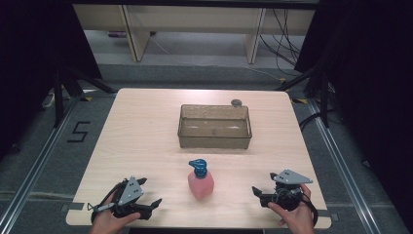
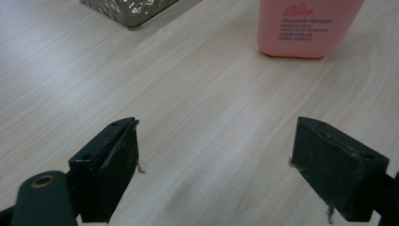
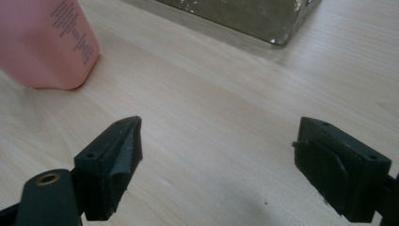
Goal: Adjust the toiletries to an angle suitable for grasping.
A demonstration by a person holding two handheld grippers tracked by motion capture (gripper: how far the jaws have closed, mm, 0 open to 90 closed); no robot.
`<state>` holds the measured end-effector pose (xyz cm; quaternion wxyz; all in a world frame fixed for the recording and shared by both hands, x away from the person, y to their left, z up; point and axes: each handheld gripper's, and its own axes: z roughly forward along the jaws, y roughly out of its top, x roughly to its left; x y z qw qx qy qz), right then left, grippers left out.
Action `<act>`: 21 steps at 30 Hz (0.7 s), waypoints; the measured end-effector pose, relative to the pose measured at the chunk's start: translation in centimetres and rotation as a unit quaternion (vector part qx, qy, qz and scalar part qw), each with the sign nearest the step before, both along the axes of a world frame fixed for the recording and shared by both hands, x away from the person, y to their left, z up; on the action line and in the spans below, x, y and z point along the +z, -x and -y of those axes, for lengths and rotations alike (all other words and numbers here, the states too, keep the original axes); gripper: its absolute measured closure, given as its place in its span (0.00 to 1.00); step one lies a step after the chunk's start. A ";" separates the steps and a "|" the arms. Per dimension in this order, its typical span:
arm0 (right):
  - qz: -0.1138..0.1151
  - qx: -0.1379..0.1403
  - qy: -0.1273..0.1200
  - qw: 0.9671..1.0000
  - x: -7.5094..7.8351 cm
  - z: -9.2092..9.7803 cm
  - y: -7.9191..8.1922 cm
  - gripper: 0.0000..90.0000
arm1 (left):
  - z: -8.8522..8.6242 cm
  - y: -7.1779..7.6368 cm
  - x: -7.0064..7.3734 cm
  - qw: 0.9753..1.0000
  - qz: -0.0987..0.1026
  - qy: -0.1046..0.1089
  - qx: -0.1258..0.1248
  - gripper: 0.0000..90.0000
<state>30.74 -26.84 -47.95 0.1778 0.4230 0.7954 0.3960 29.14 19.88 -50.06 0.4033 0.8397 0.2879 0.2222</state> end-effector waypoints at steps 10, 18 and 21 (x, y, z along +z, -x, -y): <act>0.008 0.028 -0.013 1.000 0.2 -0.6 -0.1 0.19 | -0.1 -0.1 0.0 1.000 -0.008 -0.001 -0.007 0.17; 0.022 0.027 -0.030 0.999 0.5 -1.2 0.0 0.19 | -0.1 0.0 0.0 1.000 -0.004 -0.002 -0.005 0.17; 0.034 0.039 -0.034 0.998 0.6 -1.5 -0.1 0.19 | 0.0 0.0 -0.1 1.000 -0.008 0.007 -0.004 0.17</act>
